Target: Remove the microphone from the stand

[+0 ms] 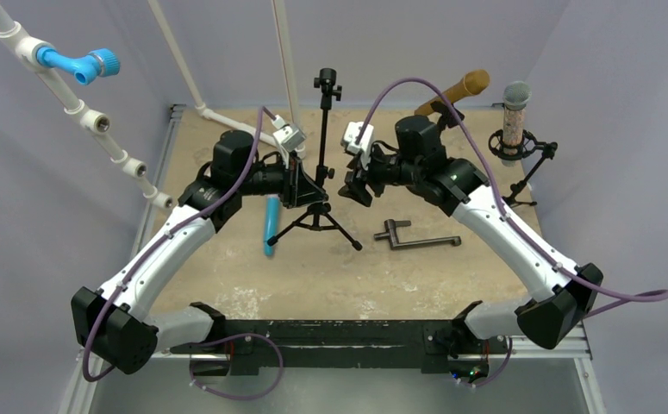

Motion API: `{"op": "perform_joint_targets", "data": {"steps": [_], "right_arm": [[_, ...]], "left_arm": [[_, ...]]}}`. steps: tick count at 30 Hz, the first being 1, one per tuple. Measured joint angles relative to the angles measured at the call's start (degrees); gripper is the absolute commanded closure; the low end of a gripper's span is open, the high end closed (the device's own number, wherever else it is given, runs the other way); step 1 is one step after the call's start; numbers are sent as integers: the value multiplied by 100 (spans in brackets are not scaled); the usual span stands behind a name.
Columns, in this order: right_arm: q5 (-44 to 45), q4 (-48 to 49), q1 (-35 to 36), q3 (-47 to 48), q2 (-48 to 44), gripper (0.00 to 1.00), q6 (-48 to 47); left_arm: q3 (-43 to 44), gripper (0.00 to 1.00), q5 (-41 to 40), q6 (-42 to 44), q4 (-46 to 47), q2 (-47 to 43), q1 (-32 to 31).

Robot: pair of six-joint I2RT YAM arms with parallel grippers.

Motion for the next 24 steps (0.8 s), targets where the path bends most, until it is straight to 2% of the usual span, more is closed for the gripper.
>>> {"op": "perform_joint_targets", "data": {"steps": [7, 13, 18, 24], "right_arm": [[-1493, 122, -654, 105, -85, 42, 1217], [-2374, 1235, -881, -188, -57, 42, 2798], [-2774, 2031, -885, -553, 203, 44, 3816], [-2920, 2516, -885, -717, 420, 50, 4437]], "left_arm": [[-74, 100, -378, 256, -87, -4, -2], [-92, 100, -463, 404, -166, -4, -39], [-92, 100, -466, 452, -190, -4, -50], [-92, 100, -463, 503, -192, -4, -81]]}}
